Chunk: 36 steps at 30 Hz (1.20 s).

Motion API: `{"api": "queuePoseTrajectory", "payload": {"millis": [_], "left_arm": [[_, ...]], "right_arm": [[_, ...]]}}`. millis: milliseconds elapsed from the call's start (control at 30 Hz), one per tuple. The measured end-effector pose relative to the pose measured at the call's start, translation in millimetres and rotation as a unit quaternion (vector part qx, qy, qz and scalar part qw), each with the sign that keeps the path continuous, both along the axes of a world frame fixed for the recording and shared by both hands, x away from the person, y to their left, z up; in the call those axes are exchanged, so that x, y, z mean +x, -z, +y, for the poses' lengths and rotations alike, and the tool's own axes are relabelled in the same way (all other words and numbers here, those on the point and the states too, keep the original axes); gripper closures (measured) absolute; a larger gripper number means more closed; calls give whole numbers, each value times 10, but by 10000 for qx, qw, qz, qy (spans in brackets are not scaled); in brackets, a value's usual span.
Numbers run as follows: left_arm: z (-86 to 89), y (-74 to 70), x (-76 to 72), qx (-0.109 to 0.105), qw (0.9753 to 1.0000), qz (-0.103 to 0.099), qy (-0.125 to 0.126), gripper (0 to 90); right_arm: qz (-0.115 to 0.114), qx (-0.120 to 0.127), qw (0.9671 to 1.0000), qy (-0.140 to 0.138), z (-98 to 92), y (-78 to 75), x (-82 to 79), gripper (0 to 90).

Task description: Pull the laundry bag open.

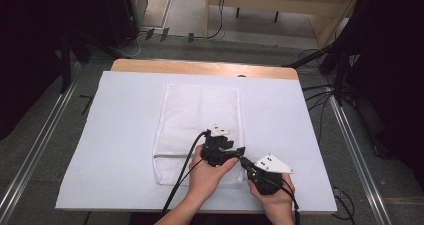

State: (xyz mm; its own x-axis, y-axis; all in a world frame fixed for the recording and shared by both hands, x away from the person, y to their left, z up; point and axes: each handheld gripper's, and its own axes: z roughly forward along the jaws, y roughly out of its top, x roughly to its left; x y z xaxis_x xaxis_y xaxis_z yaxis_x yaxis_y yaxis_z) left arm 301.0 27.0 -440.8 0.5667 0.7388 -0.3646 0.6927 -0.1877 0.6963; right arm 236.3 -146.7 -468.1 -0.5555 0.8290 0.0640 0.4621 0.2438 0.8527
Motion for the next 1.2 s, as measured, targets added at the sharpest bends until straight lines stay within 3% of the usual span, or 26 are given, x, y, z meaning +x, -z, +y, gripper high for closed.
{"api": "queuePoseTrajectory", "payload": {"millis": [133, 233, 333, 600, 1000, 1167, 1200], "left_arm": [[15, 20, 0, 6, 10000, 65, 60, 579], [63, 0, -4, -101, 9998, 107, 112, 631], [164, -27, -9, -398, 9988, 230, 191, 689], [314, 29, -28, -596, 9970, 429, 234, 816], [394, 82, -31, -721, 9954, 466, 423, 872], [393, 71, -54, -474, 9974, 285, 464, 875], [403, 77, -60, -332, 9982, 246, 424, 875]], "right_arm": [[9, -28, 10000, -29, 1, 3, -4, 900], [12, -39, 10000, -27, 5, 2, -7, 900], [-23, -42, 10000, 2, -2, -5, 2, 900], [-19, -14, 10000, 47, -13, -11, 3, 900], [-52, 81, 9999, 69, -26, -28, 2, 900], [-103, 65, 9999, 106, -24, -60, -11, 900], [-120, 28, 9998, 139, -26, -72, -16, 900]]}}
